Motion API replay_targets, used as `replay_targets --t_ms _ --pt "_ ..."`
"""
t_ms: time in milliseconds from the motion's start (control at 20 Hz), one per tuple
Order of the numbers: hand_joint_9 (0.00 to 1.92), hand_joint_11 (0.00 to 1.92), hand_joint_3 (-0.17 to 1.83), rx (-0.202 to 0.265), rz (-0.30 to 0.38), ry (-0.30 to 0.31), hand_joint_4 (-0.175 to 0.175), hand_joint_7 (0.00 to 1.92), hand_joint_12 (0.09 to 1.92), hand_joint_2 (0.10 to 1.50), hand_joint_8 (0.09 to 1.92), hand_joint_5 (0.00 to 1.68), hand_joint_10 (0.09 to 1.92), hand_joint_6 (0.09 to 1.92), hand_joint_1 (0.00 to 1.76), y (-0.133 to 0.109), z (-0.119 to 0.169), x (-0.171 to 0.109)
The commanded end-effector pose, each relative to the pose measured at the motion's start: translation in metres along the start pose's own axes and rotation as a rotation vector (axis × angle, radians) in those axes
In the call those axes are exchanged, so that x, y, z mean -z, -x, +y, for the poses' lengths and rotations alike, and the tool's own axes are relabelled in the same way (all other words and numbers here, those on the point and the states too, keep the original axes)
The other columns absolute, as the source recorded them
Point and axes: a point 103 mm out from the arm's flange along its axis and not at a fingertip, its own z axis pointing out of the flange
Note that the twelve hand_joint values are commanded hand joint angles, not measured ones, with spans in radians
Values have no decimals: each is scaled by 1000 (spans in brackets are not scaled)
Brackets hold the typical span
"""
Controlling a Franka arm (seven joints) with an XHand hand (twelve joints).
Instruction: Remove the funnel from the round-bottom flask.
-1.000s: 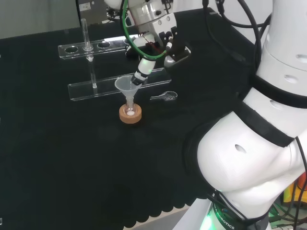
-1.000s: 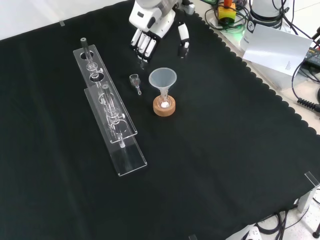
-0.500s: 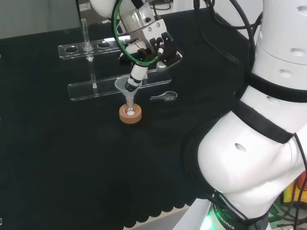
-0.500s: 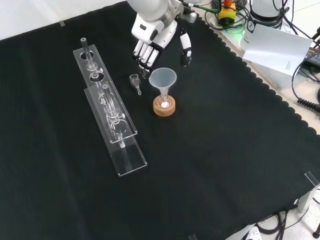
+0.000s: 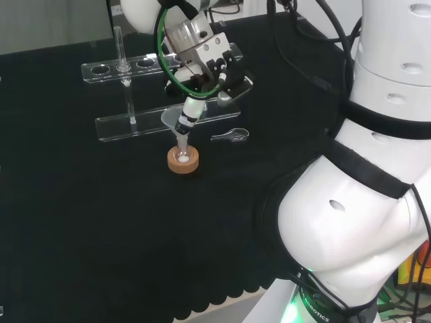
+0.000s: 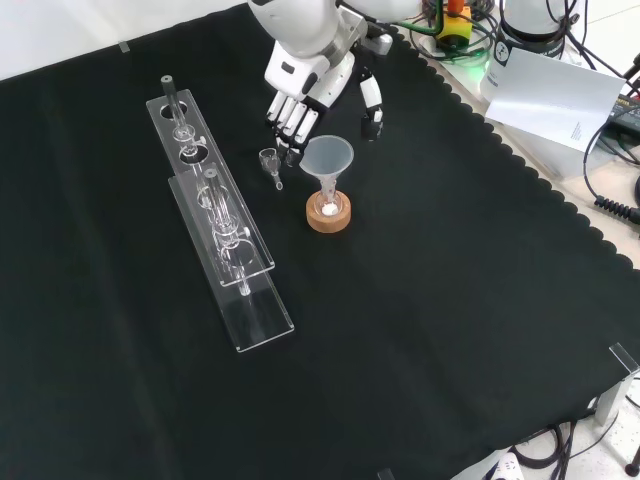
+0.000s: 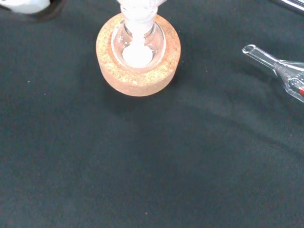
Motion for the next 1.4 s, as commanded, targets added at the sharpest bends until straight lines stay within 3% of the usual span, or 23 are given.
replay_targets --t_ms 50,1400 --pt "155 74 431 -4 -7 -3 -8 0 1444 615 490 92 800 87 629 2 4 -3" --pt "215 111 425 -10 -30 -23 -11 0 1431 625 416 0 796 87 666 2 22 -18"
